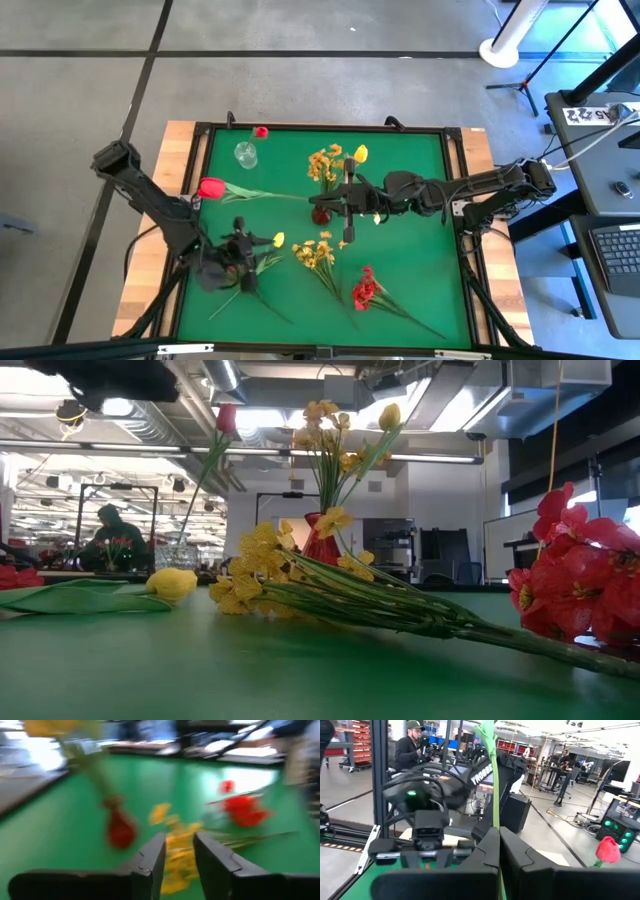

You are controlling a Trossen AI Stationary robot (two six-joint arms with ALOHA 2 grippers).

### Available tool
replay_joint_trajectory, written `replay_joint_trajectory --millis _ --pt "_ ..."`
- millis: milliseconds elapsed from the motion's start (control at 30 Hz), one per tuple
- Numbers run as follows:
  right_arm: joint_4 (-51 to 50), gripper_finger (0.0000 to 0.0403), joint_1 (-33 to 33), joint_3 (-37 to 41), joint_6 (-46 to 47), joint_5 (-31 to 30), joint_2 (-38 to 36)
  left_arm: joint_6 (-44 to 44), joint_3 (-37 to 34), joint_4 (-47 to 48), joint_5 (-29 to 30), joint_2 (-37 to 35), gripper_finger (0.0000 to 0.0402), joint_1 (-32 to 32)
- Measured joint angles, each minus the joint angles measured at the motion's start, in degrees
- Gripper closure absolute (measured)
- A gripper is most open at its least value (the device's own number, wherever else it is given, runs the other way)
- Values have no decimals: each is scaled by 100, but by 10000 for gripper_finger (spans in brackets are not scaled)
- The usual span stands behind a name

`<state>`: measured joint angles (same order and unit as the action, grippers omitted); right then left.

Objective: Sort flowers into vase by color
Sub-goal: Put the red flower into the transparent vase

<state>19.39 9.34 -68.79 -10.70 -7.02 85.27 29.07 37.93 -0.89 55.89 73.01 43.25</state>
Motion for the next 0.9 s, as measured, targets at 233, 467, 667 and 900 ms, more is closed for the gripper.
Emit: replay_joint_trajectory --millis 233,467,667,900 --pt "-332 403 0 2 12 59 -97 -2418 -1384 -4613 -2648 0 312 -885" --pt "-393 403 6 180 58 186 -540 -3111 -2009 -7138 -3259 -5 312 -1668" --pt "1541 403 -55 1373 334 428 -742 -3268 -2000 -7777 -4026 -44 312 -2148" --pt "4210 403 -229 2642 929 809 -680 -2767 -2000 -7994 -3273 -44 312 -2574"
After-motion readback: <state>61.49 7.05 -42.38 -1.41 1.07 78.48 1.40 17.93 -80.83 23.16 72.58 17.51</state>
